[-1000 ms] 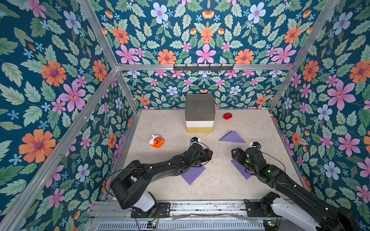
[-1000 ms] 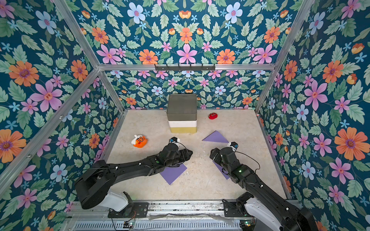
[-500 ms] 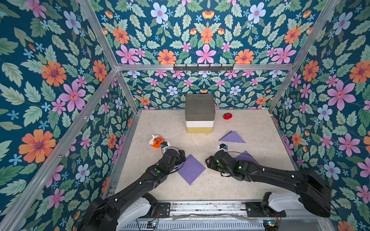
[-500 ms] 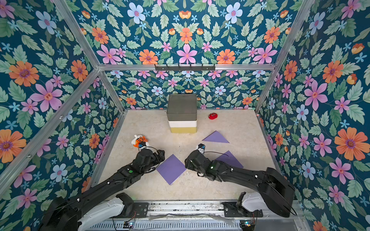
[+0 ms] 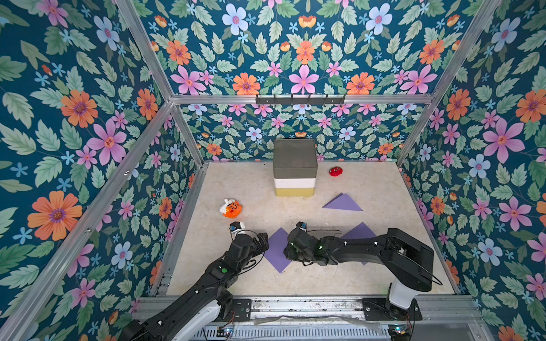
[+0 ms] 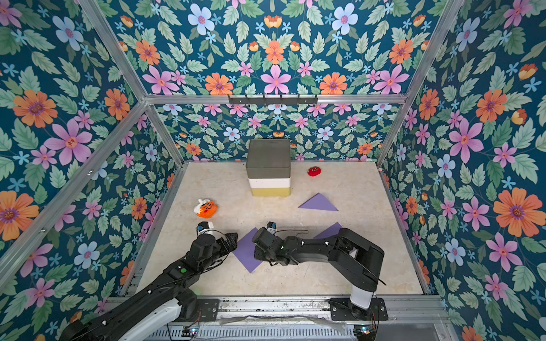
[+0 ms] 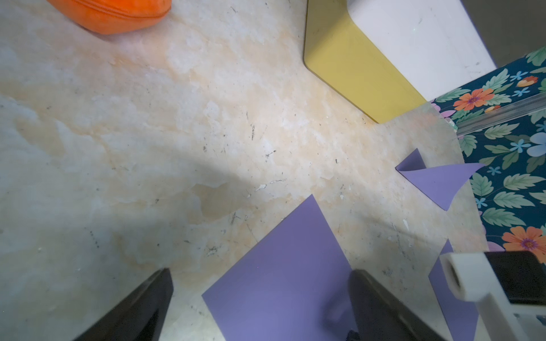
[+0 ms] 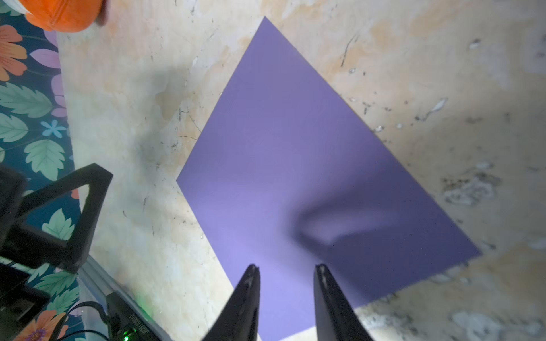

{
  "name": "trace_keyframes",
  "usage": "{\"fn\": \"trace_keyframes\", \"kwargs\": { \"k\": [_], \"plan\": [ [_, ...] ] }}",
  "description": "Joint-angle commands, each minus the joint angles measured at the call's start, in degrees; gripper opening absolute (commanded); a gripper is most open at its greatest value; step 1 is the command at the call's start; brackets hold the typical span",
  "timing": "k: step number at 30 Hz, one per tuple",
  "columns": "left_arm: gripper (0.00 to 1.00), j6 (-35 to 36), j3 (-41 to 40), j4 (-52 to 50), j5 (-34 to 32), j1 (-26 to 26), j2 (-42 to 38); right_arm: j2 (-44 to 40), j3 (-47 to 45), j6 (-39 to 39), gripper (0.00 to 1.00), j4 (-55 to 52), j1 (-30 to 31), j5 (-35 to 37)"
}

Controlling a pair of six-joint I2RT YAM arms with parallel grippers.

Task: Fold the square paper diagonally
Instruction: Move the paper to the center of the board.

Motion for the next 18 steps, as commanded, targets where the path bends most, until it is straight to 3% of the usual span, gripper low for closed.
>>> {"fn": "trace_keyframes", "kwargs": {
  "k": [1, 12, 18],
  "plan": [
    [0.99, 2.5, -0.2, 4.9, 2.4, 0.0, 1.0, 1.7, 1.1, -1.3, 0.35, -4.9, 0.0, 1.0],
    [0.99, 5.5, 0.8, 10.6, 6.5, 0.0, 7.7, 3.8, 5.4, -7.9, 0.34, -18.1, -0.5, 5.9],
    [0.99, 0.8, -2.3, 14.1, 3.3, 0.0, 5.8, -0.3, 2.0, -11.9, 0.35, -19.5, -4.1, 5.8]
  ]
}}
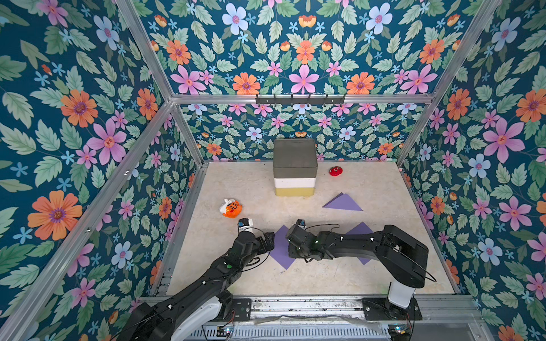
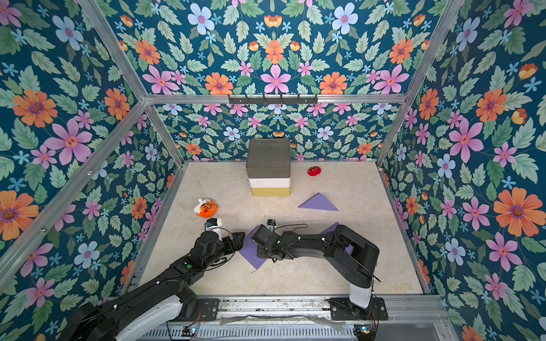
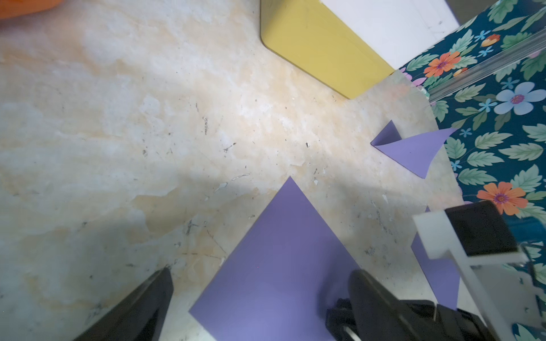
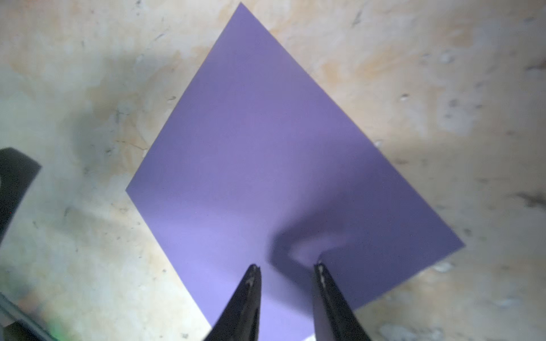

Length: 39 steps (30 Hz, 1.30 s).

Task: Fold the square paper diagonally
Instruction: Move the paper to the center of the board, then fold the paper at the center of the board.

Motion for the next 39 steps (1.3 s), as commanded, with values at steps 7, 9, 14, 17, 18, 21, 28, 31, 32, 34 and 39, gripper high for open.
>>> {"fn": "trace_keyframes", "kwargs": {
  "k": [7, 9, 14, 17, 18, 21, 28, 31, 32, 34, 39],
  "plan": [
    [0.96, -0.8, -7.0, 18.4, 2.2, 0.0, -3.1, -5.3, -1.4, -9.6, 0.38, -6.9, -4.3, -1.0],
    [0.97, 0.0, -6.1, 18.8, 3.5, -0.1, -2.2, -6.9, -1.0, -10.2, 0.39, -6.6, -4.7, -1.6],
    [0.89, 0.0, -2.5, 19.2, 8.5, -0.1, 4.5, -13.6, -3.2, -6.9, 0.39, -5.4, -7.1, -2.2],
    [0.75, 0.0, 1.7, 17.2, 13.6, -0.4, 11.1, -17.6, -7.2, -1.9, 0.39, -3.9, -9.4, -2.5],
    [0.71, 0.2, 3.5, 16.0, 15.6, -0.6, 13.6, -18.9, -8.9, -0.2, 0.39, -3.1, -10.1, -2.6],
    [0.58, 1.6, 9.1, 10.4, 18.5, -2.4, 20.1, -22.4, -13.5, 4.0, 0.39, -0.8, -11.7, -2.5],
    [0.31, 2.6, 15.5, -2.3, 18.0, -3.4, 23.6, -24.2, -17.3, 6.6, 0.39, 0.1, -13.5, -2.9],
    [0.27, 3.8, 18.3, -9.6, 15.0, -3.4, 22.4, -23.1, -17.1, 6.4, 0.40, 0.2, -13.8, -3.4],
    [0.25, 3.8, 19.0, -11.5, 13.9, -3.4, 21.9, -22.6, -17.0, 6.2, 0.40, 0.8, -13.9, -3.7],
    [0.20, 3.8, 19.5, -12.9, 13.1, -3.4, 21.4, -21.7, -16.8, 6.0, 0.40, 1.7, -14.0, -4.1],
    [0.14, 3.6, 20.1, -13.2, 14.5, -3.4, 22.6, -19.4, -15.1, 4.8, 0.39, 2.9, -15.0, -4.6]
  ]
}}
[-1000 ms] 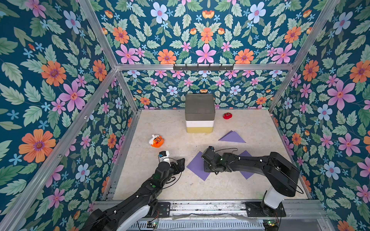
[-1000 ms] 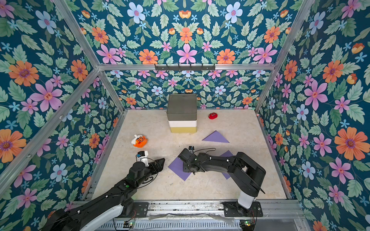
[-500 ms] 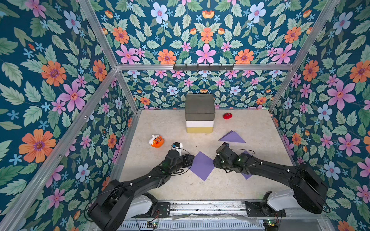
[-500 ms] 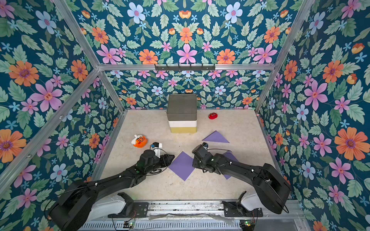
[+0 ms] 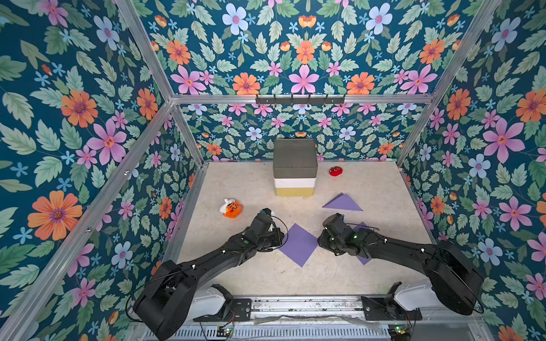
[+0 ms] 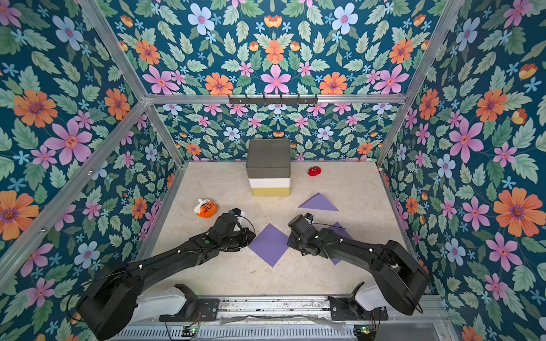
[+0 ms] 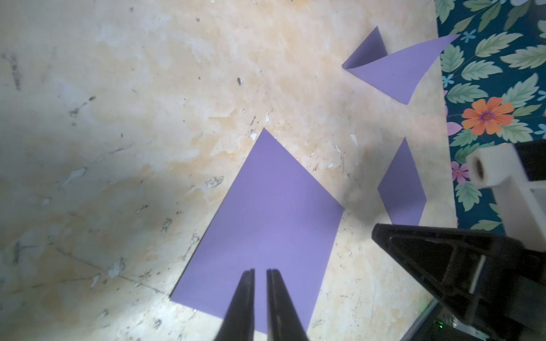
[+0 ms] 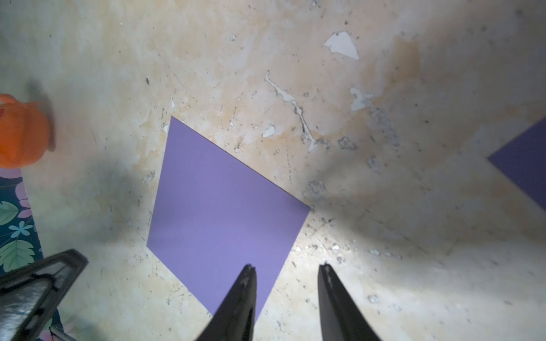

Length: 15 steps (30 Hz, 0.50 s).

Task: Fold the square paper diagonally
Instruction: Fold the paper at the center of the board.

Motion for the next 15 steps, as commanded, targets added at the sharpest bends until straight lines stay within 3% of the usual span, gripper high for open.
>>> {"fn": "trace_keyframes", "kwargs": {
  "k": [1, 4, 15],
  "plan": [
    [0.14, 1.2, 1.2, -3.0, 0.2, 0.0, 1.2, 1.2, 1.3, -1.0, 0.39, 1.4, -0.7, -0.6],
    [0.15, 2.6, 2.2, -3.6, 2.3, 0.0, 2.6, 2.5, 2.1, -1.7, 0.39, 1.2, -1.3, -1.3],
    [0.14, 3.6, 3.7, -6.7, 0.1, 0.0, 6.1, 6.6, 5.7, -3.3, 0.38, -2.8, -1.4, 0.6]
  ]
}}
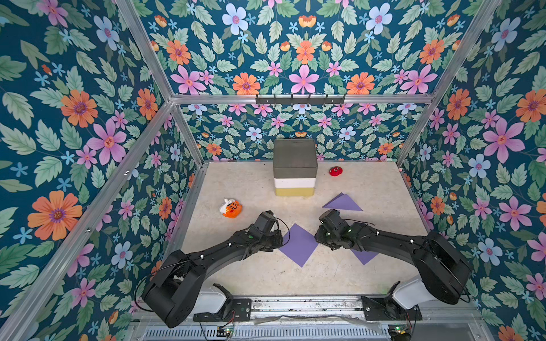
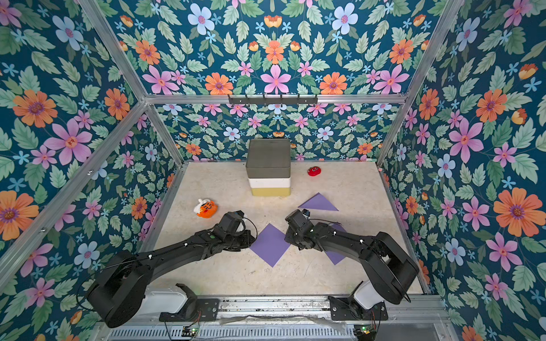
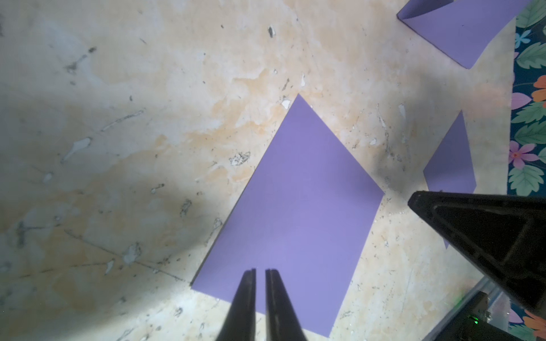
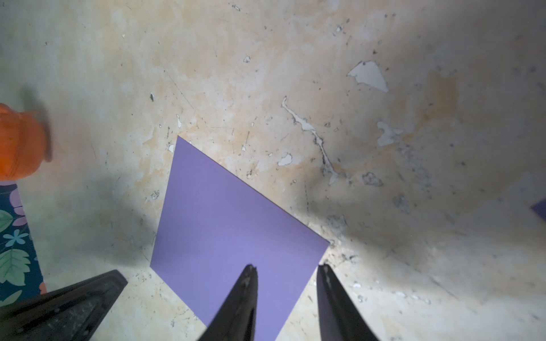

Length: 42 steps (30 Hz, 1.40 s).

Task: Fold the square paper diagonally
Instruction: Fold the paper at the center of the board.

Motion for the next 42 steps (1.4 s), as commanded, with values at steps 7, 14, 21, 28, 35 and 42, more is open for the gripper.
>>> {"fn": "trace_keyframes", "kwargs": {
  "k": [7, 14, 21, 28, 35, 42],
  "plan": [
    [0.12, 1.5, 0.8, -1.0, -0.3, 0.0, 2.9, 3.1, 3.7, -2.7, 0.38, -4.6, 0.0, 2.4],
    [0.08, 2.1, 0.4, -0.4, -2.0, 0.0, 3.9, 4.9, 5.2, -3.1, 0.38, -5.4, 0.0, 2.5],
    [0.04, 2.0, 0.1, 0.2, -2.8, 0.0, 6.0, 5.9, 6.1, -3.7, 0.38, -5.9, 0.0, 2.5],
    [0.03, 2.1, -0.2, 0.1, -2.8, 0.0, 7.0, 6.4, 6.3, -4.0, 0.38, -6.8, 0.0, 3.1],
    [0.03, 3.3, -0.2, -1.1, -3.4, 0.1, 7.3, 8.8, 7.3, -4.2, 0.38, -9.3, -0.1, 4.7],
    [0.03, 3.5, -0.5, -1.2, -3.6, 0.0, 7.0, 9.7, 7.2, -4.1, 0.37, -10.1, -0.1, 4.3]
  ]
}}
